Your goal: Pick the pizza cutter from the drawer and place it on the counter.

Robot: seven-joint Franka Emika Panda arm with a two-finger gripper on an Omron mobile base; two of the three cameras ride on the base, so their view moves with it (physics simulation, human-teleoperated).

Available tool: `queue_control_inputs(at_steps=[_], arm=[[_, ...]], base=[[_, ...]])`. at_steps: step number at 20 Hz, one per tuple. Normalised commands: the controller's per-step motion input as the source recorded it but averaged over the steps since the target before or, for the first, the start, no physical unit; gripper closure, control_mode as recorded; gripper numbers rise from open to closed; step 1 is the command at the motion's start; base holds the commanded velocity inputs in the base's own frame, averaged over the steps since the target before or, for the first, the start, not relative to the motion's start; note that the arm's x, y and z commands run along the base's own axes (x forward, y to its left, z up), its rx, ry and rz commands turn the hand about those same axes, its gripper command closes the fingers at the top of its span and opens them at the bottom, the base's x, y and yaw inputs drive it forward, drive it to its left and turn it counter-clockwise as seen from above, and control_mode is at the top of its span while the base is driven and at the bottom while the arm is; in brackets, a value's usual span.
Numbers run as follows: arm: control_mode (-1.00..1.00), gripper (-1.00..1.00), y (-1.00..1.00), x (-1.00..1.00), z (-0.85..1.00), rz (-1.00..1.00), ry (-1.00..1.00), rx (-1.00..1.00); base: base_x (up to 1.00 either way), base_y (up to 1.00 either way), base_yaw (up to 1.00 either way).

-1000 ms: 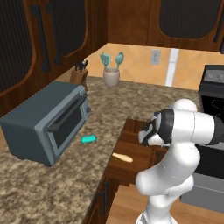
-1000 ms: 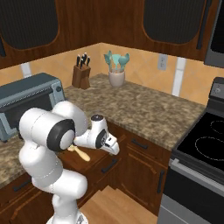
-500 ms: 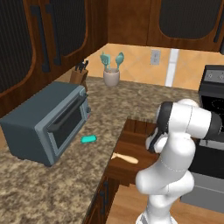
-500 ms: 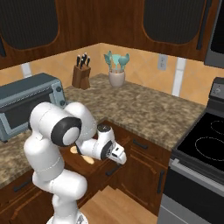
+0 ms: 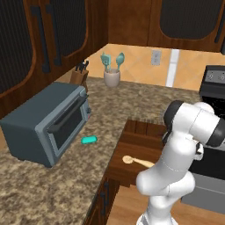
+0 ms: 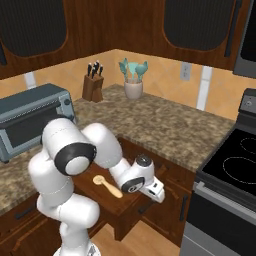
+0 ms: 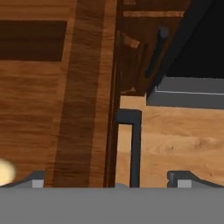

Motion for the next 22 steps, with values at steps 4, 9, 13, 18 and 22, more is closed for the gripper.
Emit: queue_control_inputs(at_steps=[4, 9, 13, 18, 22], arm=[[-1.0, -1.0, -0.8, -0.05, 0.56, 0.0, -0.04, 0.14], [-1.0, -1.0, 0.19, 0.02, 1.0, 0.02, 0.0, 0.02], [-1.0, -1.0, 0.75, 0.31, 1.0, 0.2, 0.08, -0.15], [-1.0, -1.0, 1.0, 0.27, 0.77, 0.39, 0.1, -0.28], [-1.0, -1.0, 1.0, 0.05, -0.38, 0.48, -0.13, -0.11]], base=[[0.0, 0.0, 0.0], [0.0, 0.0, 0.0], [0.0, 0.0, 0.0], [0.0, 0.0, 0.0], [0.0, 0.0, 0.0]])
